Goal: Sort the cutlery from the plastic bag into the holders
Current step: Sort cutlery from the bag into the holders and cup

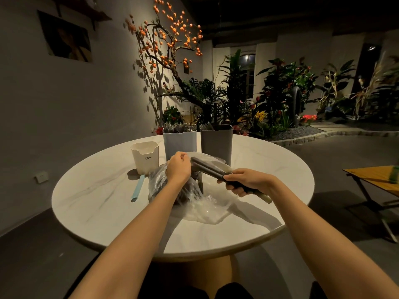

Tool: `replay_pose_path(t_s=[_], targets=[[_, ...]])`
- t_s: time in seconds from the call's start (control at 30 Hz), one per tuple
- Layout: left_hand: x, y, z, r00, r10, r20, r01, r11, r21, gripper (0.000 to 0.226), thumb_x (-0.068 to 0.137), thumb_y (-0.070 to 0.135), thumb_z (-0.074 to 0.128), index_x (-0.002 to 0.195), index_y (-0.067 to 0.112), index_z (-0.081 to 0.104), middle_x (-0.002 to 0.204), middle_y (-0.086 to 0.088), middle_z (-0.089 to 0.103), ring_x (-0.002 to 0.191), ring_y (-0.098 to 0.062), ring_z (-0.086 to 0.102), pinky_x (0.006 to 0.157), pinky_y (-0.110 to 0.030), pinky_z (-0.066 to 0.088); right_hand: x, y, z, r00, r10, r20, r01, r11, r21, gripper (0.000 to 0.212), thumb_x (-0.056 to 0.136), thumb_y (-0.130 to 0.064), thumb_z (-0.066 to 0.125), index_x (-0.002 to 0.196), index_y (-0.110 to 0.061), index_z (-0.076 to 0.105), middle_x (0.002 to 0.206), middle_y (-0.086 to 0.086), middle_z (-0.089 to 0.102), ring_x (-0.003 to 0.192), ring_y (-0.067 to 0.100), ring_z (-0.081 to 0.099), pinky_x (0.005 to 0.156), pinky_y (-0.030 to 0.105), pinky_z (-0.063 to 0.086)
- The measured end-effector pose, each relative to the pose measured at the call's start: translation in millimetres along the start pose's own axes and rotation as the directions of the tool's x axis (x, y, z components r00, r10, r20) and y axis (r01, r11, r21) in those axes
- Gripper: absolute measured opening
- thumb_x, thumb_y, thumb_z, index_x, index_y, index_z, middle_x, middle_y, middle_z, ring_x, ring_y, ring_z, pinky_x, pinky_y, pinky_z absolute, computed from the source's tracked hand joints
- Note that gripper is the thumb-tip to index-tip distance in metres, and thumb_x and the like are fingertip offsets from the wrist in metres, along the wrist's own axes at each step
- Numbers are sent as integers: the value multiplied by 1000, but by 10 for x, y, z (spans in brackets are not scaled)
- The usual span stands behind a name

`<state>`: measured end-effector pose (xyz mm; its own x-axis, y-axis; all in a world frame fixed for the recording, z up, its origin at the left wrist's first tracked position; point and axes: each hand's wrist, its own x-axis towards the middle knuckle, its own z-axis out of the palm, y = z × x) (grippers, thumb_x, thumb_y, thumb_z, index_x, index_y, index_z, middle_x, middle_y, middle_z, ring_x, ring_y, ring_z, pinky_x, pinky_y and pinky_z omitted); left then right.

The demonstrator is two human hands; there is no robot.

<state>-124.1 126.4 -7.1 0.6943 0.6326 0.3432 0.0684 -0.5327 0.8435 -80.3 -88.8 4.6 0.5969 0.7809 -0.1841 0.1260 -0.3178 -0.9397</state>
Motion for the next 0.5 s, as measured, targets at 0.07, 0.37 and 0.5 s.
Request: replay_pose_path(t_s=[0.07,0.37,0.5], targets=[[34,-23,5,1000,-18,-9,18,1000,14,30,102,25,36,119,14,58,120,-9,60,112,-28,52,98,-44,45,22,39,-32,1000,-13,-17,14,998,58,31,103,-19,41,124,1,52,68,2,49,52,8,37,46,17,36],[17,-40,148,996,81,40,-77,991,-107,34,103,36,37,121,11,53,115,-9,58,101,-19,54,89,-33,47,105,84,-26,1000,5,-1,-5,991,131,22,103,-19,41,110,-5,57,70,4,49,51,8,37,45,15,37],[2,-70,147,978,204,39,-200,977,-79,34,99,43,44,115,17,60,111,-3,50,106,-20,50,95,-34,45,127,115,-43,1000,-7,27,2,985,171,26,103,-19,41,115,-2,56,68,3,47,51,7,35,45,15,35]])
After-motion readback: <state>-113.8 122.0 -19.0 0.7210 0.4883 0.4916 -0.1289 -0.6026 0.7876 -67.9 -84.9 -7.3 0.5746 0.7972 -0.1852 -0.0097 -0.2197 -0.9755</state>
